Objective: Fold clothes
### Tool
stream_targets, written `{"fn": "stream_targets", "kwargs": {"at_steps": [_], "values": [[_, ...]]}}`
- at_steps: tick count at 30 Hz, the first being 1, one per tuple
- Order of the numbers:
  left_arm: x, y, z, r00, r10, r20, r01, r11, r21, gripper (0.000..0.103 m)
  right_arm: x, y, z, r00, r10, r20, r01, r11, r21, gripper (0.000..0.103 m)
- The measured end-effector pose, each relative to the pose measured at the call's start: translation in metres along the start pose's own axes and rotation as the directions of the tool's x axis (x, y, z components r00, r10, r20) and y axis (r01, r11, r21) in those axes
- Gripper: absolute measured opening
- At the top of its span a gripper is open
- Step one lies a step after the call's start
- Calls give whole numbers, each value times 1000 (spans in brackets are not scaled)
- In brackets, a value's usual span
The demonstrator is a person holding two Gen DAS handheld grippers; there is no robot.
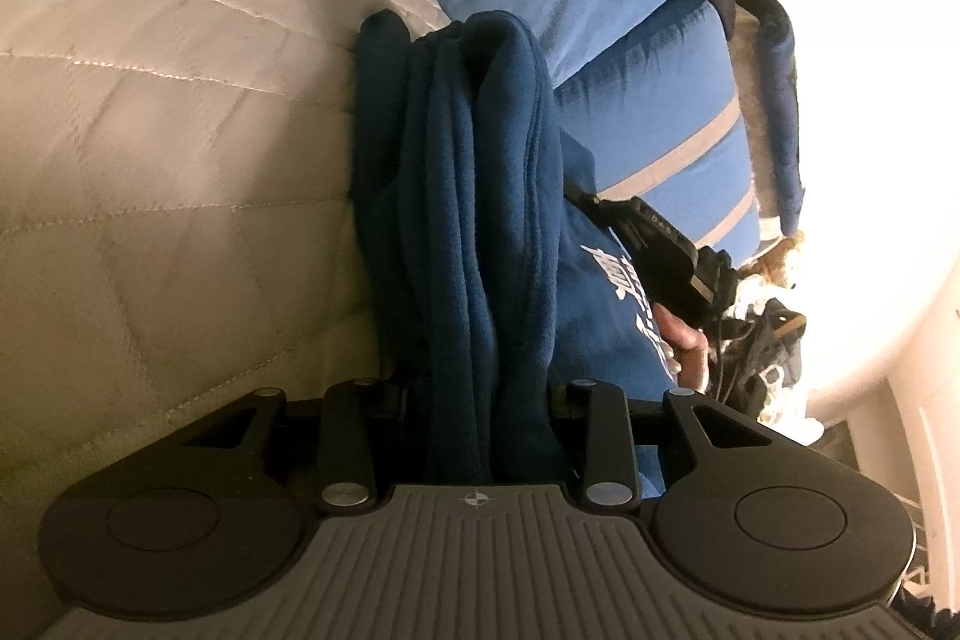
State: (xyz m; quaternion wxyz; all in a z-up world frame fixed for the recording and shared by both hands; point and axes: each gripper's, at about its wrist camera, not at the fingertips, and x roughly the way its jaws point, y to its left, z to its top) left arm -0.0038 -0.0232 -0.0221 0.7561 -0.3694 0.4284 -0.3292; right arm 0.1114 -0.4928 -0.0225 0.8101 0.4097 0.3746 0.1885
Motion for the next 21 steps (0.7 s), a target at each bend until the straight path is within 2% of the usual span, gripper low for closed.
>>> {"fn": "stream_targets", "kwargs": {"at_steps": [3, 9, 13, 15, 18, 21], "values": [[0, -2, 0, 1000, 10, 3, -10, 1000, -5, 34, -1, 3, 0, 1000, -4, 11, 4, 1000, 6, 35], [-3, -12, -2, 998, 59, 20, -59, 998, 16, 32, -5, 20, -1, 999, -23, 35, 24, 999, -38, 27], [-9, -30, -3, 993, 113, 42, -116, 992, 59, 30, -10, 36, 0, 999, -19, 45, 24, 994, -106, 26], [-13, -40, -1, 990, 130, 50, -133, 988, 77, 29, -14, 41, -4, 998, -13, 60, 19, 995, -97, 25], [-22, -56, 4, 988, 135, 71, -142, 985, 95, 29, -21, 49, -5, 997, -3, 73, 8, 997, -75, 25], [-41, -73, 12, 986, 124, 110, -136, 984, 117, 29, -30, 68, -4, 997, 3, 75, 4, 995, -100, 25]]}}
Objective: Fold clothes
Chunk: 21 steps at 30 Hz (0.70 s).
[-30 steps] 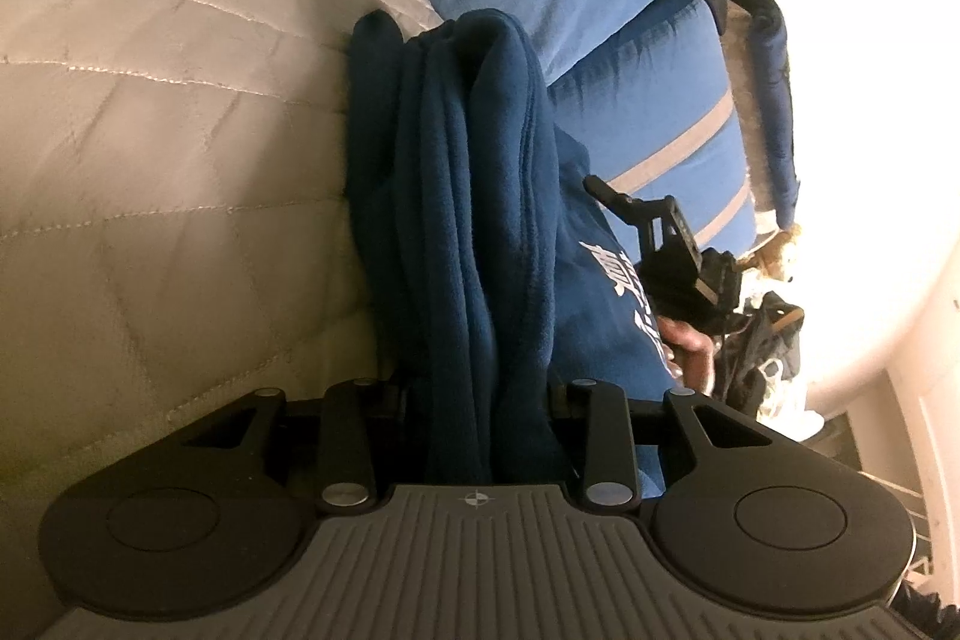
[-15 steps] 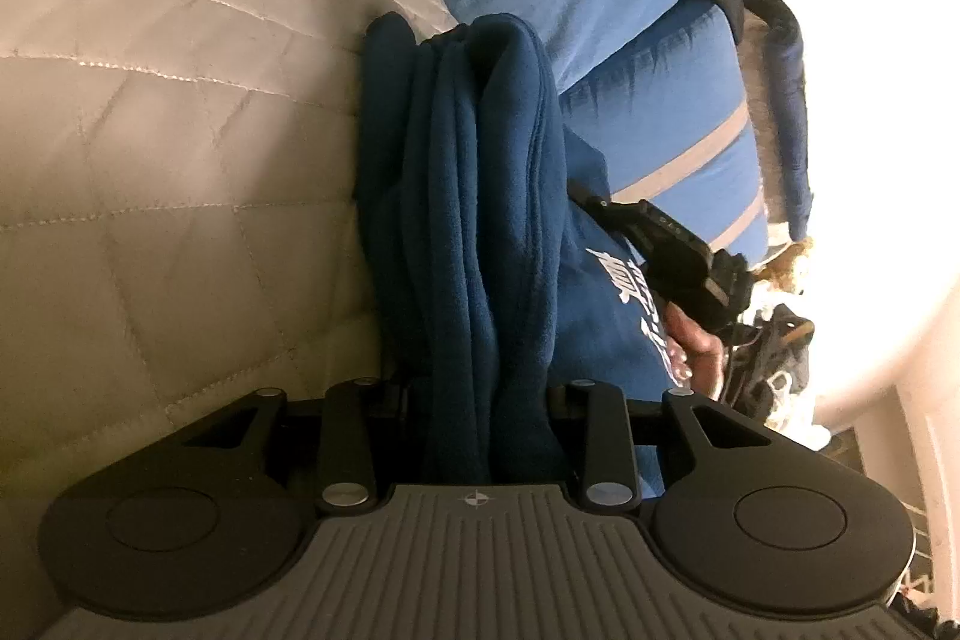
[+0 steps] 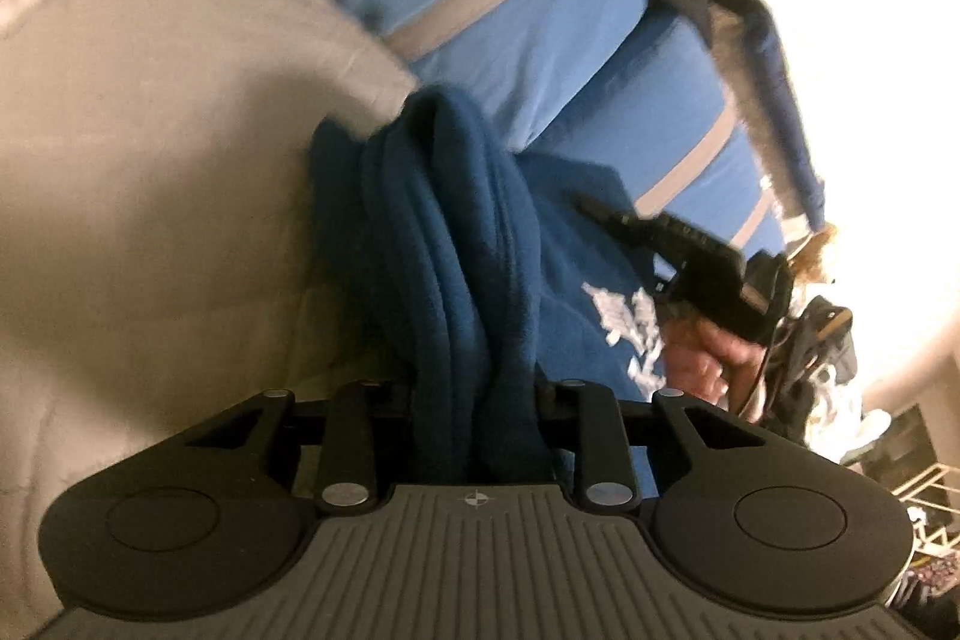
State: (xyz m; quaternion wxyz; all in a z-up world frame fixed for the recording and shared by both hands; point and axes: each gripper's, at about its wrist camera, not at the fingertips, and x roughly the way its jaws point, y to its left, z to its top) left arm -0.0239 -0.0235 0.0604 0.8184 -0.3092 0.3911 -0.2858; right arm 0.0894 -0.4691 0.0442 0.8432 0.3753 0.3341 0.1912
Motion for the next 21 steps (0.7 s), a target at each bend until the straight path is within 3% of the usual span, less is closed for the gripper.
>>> {"fn": "stream_targets", "kwargs": {"at_steps": [8, 13, 15, 16, 17, 18, 19, 20, 21], "values": [[-56, -26, 36, 995, 81, 53, -83, 995, 54, 29, -20, 67, 12, 998, 66, -3, -66, 991, -113, 24], [-93, -36, 71, 986, 88, 140, -101, 991, 89, 29, -10, 121, 30, 990, 138, 2, -136, 978, -158, 24], [-102, -35, 89, 975, 98, 199, -118, 989, 94, 38, 2, 148, 43, 987, 157, 19, -151, 973, -175, 25], [-100, -34, 98, 962, 134, 238, -163, 981, 106, 43, 11, 161, 51, 987, 158, 32, -150, 971, -184, 26], [-97, -32, 105, 942, 189, 278, -229, 966, 120, 62, 24, 173, 59, 989, 138, 53, -125, 972, -200, 35], [-90, -27, 110, 906, 283, 315, -335, 934, 123, 80, 38, 182, 65, 994, 84, 75, -66, 974, -217, 61], [-83, -20, 112, 859, 380, 342, -433, 897, 92, 80, 53, 187, 70, 996, 7, 89, 14, 973, -230, 76], [-78, -13, 113, 813, 459, 359, -511, 857, 61, 80, 66, 190, 71, 990, -85, 109, 110, 964, -242, 102], [-74, -5, 109, 793, 490, 362, -538, 842, 39, 80, 74, 189, 67, 979, -156, 130, 186, 946, -264, 102]]}}
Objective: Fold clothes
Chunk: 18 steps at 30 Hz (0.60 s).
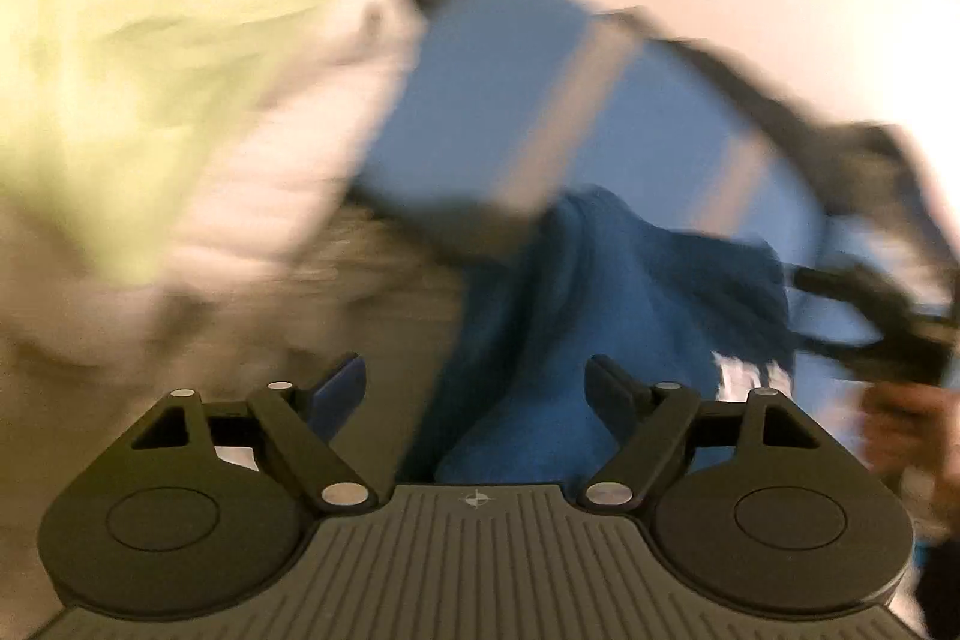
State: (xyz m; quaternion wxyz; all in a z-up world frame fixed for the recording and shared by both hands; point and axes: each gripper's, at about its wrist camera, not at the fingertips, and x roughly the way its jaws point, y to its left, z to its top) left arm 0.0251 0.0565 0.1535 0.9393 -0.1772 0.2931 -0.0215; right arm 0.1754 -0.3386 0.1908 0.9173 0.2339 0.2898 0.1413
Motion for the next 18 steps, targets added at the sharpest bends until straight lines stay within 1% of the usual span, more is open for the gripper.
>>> {"fn": "stream_targets", "kwargs": {"at_steps": [1, 2, 3, 4, 6, 8, 10, 13, 16, 18], "values": [[2, 5, -7, 1000, -14, 0, 14, 1000, -20, 80, 4, 1, -6, 999, -52, 2, 52, 998, -39, 102], [3, 8, -15, 999, -42, -4, 42, 998, -37, 80, 5, -1, -14, 997, -80, -5, 79, 994, -71, 102], [3, 10, -22, 998, -62, -11, 62, 997, -45, 80, 5, -5, -23, 996, -89, -20, 86, 991, -98, 102], [3, 10, -29, 998, -66, -19, 65, 997, -46, 80, 3, -10, -32, 995, -97, -34, 92, 988, -123, 102], [0, 10, -41, 998, -50, -33, 49, 998, -38, 80, -5, -23, -51, 991, -122, -58, 111, 980, -162, 102], [-6, 8, -50, 998, -61, -36, 60, 998, -17, 80, -15, -33, -63, 984, -155, -85, 136, 971, -197, 102], [-14, 3, -51, 998, -58, -37, 59, 998, 22, 80, -27, -38, -70, 978, -188, -93, 161, 957, -241, 102], [-25, -6, -49, 999, -22, -38, 26, 993, 113, 80, -49, -40, -77, 966, -243, -91, 204, 929, -309, 102], [-41, -15, -46, 999, 17, -27, -11, 982, 188, 80, -69, -39, -81, 955, -291, -64, 249, 897, -366, 102], [-51, -22, -46, 1000, 24, -10, -21, 976, 219, 80, -87, -38, -84, 947, -319, -32, 281, 874, -396, 102]]}}
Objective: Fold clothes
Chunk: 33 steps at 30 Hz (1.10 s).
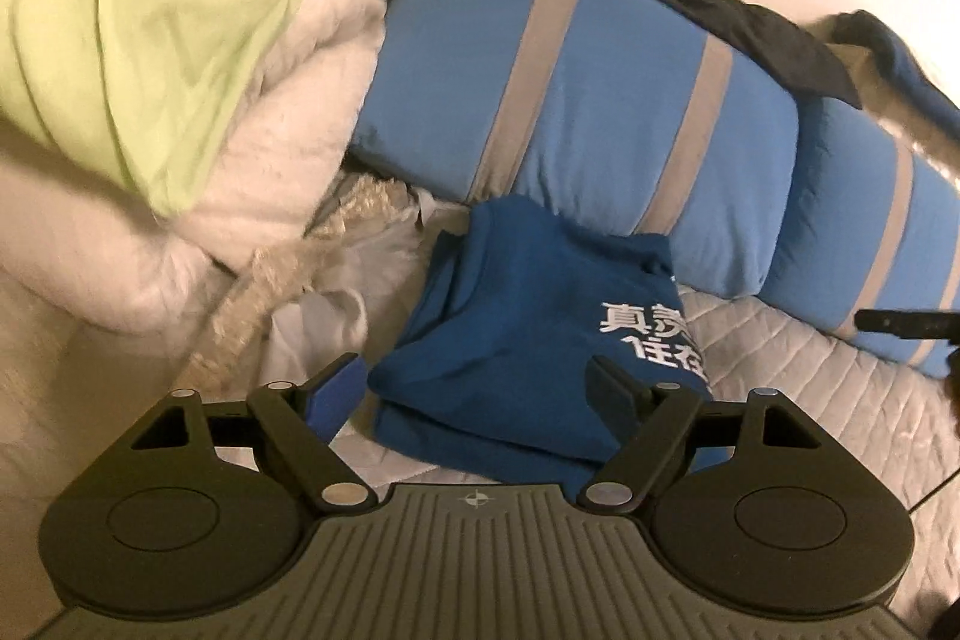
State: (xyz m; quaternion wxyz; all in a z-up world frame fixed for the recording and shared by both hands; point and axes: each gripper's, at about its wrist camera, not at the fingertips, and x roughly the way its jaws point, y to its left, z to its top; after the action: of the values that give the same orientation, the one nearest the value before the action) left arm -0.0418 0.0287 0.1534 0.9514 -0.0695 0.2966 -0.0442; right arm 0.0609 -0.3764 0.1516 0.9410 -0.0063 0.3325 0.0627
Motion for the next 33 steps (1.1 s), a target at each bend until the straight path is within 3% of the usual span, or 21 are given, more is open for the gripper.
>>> {"fn": "stream_targets", "kwargs": {"at_steps": [7, 11, 17, 24, 30, 33], "values": [[-35, -20, 12, 999, -15, 48, 10, 996, 84, 80, -57, -2, -3, 989, -109, 103, 120, 987, -108, 102], [-56, -22, 28, 997, -5, 74, -4, 993, 121, 80, -92, -13, 6, 978, -121, 167, 143, 982, -127, 102], [-98, -16, 66, 987, -24, 158, 5, 993, 119, 80, -154, -64, 27, 962, -108, 250, 122, 992, -42, 102], [-149, -21, 106, 956, -48, 291, -1, 986, 165, 80, -241, -148, 48, 910, -173, 376, 145, 984, 102, 102], [-166, -26, 121, 940, -75, 334, 20, 986, 166, 80, -301, -210, 34, 868, -272, 414, 240, 962, 130, 102], [-166, -26, 121, 938, -92, 335, 47, 989, 139, 80, -322, -239, 18, 858, -322, 400, 273, 946, 176, 102]]}}
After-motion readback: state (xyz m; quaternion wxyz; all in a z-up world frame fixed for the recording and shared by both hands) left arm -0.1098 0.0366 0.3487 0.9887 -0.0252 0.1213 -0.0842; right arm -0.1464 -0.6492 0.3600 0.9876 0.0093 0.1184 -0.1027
